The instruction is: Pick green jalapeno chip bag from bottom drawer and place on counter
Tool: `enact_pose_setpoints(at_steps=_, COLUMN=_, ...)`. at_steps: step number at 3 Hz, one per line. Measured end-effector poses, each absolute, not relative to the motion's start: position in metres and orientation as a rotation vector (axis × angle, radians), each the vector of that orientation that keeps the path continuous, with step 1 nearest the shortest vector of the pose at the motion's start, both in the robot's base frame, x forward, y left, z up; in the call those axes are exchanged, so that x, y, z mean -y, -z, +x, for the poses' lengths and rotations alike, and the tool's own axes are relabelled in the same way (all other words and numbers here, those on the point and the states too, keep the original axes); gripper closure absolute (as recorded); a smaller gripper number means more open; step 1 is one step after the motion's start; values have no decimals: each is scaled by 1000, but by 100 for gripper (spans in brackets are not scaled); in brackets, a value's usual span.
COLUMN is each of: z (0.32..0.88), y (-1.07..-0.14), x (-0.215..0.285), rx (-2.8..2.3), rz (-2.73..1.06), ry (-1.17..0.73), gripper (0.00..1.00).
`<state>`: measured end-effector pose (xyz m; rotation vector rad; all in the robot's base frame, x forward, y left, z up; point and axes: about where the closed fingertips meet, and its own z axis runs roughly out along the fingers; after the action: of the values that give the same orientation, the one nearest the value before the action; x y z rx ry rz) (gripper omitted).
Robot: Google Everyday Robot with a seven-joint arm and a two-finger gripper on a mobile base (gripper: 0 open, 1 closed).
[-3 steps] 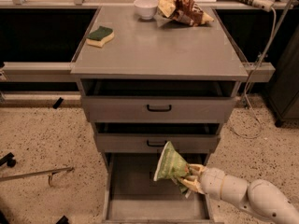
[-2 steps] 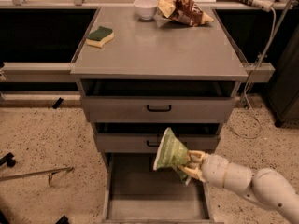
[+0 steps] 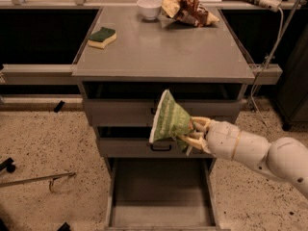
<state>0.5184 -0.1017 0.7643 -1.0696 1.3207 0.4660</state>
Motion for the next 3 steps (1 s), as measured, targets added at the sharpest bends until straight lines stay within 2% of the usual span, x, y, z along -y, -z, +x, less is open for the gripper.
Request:
enact_pose_setpoints(at_steps=1, z=528, y=-823, x=84, rx=-1237, rz=-1088, ry=-444, gripper=100)
enact_pose_setpoints(at_steps=3, z=534, y=-847, x=84, rx=-1208, rz=-1105, ry=-400, gripper=100)
